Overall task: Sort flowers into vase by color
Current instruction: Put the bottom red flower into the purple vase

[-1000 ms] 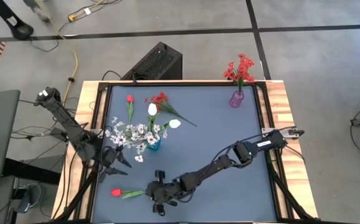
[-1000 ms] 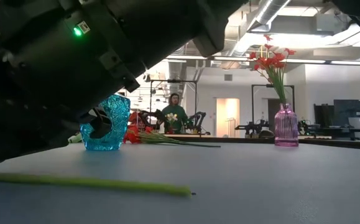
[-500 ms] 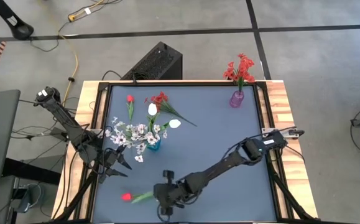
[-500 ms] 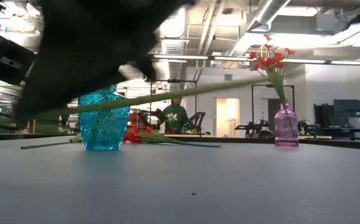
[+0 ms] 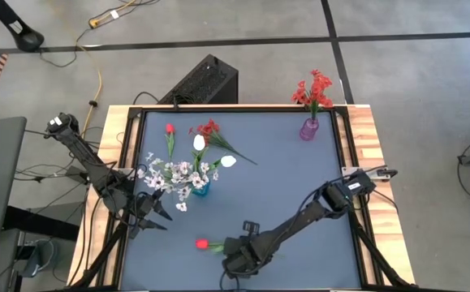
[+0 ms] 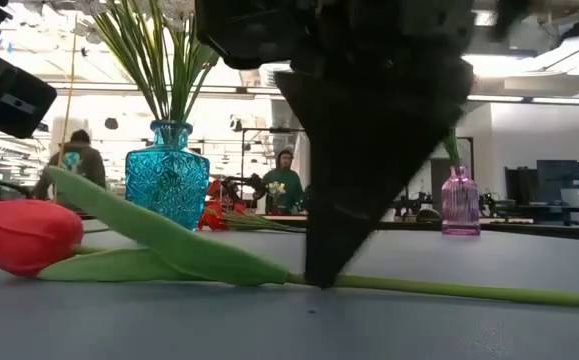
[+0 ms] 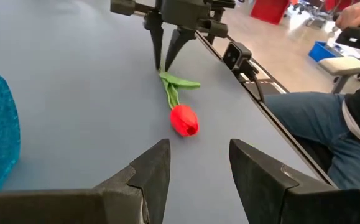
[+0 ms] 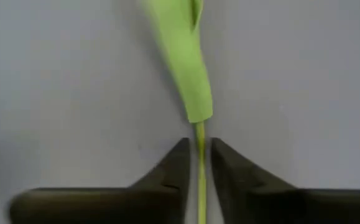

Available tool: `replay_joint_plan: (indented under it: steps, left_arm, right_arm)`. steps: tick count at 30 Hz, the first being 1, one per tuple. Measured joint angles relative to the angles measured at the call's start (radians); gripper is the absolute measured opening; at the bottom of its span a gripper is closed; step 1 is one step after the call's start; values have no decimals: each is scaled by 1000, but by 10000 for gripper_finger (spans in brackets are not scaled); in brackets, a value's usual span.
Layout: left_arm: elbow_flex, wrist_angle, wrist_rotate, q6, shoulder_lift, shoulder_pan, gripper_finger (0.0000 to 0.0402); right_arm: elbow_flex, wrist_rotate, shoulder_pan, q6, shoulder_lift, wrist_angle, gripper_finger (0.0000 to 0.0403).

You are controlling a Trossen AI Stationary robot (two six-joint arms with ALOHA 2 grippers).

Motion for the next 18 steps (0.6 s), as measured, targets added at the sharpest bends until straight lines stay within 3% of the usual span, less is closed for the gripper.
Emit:
replay_joint_plan:
  steps: [5,9,13,18]
  left_arm:
    - [0,0,-8,4,0,0,154]
    - [0,0,-9,21,0,0,154]
    - [0,0,-9,21,0,0,154]
    - [0,-2,-9,21,0,0,154]
  right_arm:
    - [1,-90,-8,20,-5,-11,180]
    - [1,-115,-11,23,-5,-11,217]
    - [1,-116,-25,22,1,-1,217]
    - [-41,-160,-42,19,-2,66,179]
